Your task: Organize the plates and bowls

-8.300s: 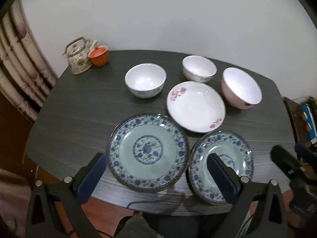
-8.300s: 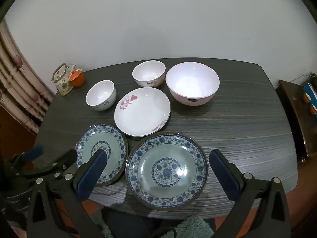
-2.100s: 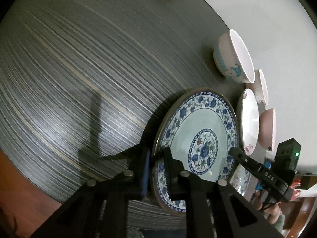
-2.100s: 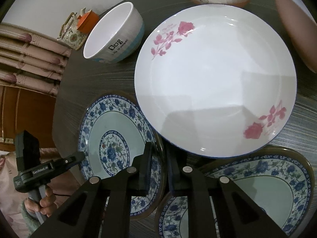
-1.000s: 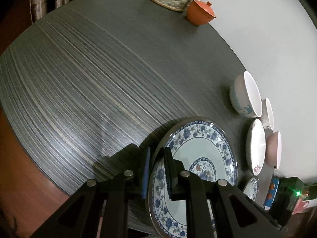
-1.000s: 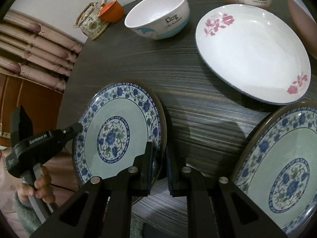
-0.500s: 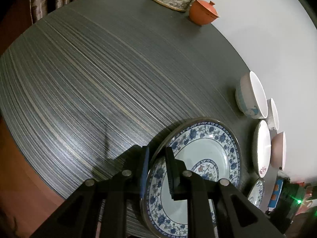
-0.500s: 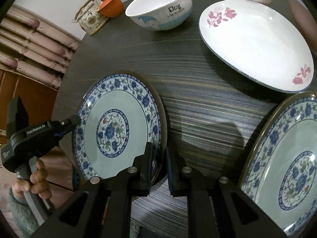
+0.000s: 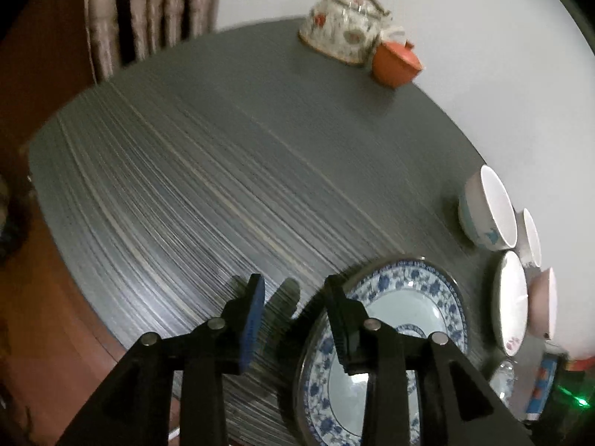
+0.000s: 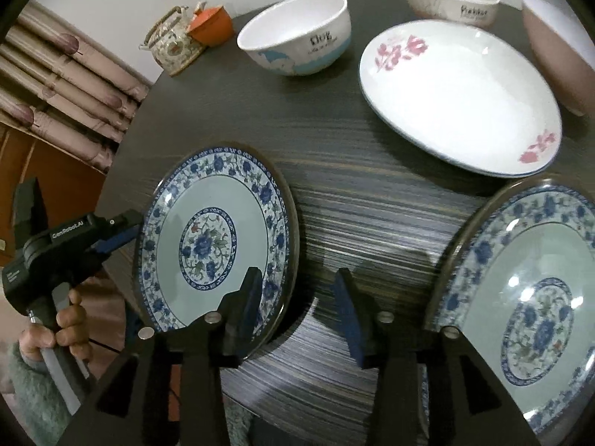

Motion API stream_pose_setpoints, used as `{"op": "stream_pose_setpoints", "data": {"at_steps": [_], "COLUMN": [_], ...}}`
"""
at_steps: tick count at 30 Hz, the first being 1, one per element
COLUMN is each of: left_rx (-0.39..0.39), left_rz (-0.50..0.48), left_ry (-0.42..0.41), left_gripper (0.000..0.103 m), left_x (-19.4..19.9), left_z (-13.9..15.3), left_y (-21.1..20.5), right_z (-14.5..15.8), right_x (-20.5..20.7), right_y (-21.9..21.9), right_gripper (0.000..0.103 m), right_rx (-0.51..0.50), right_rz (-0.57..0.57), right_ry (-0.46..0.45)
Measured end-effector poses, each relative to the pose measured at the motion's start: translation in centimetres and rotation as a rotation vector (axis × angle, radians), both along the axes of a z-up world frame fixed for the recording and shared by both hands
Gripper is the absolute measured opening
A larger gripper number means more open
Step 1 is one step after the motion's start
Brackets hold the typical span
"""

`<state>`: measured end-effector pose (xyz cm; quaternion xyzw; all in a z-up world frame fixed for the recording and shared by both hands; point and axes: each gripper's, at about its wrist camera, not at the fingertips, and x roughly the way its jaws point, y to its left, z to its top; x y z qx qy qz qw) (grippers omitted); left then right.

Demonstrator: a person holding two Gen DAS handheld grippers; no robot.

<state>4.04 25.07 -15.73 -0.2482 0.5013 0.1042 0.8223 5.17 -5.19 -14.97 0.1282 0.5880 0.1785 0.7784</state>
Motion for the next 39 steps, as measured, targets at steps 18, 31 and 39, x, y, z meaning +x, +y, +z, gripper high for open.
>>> {"op": "stream_pose_setpoints", "data": {"at_steps": [18, 31, 39], "left_rx": [0.149, 0.06, 0.037], "left_rz": [-0.322, -0.361, -0.394], "left_ry": [-0.337, -0.373, -0.375], "left_gripper": [0.046, 0.049, 0.049], "left_x": [-4.5, -4.4, -4.4], "left_z": [7.4, 10.6, 11.7], "left_y": [-10.7, -16.8, -18.7], "right_z": [2.5, 4.0, 4.5], "right_x": [-2.9, -5.1, -6.8], "right_y": [-3.5, -7.6, -11.8], "right_gripper": [0.043, 0.043, 0.043], "right_rx": [0.047, 0.044, 0.031], "right_rz": [-0.022, -0.031, -0.086], "right_ry": [-0.068, -0.135, -0.163]}}
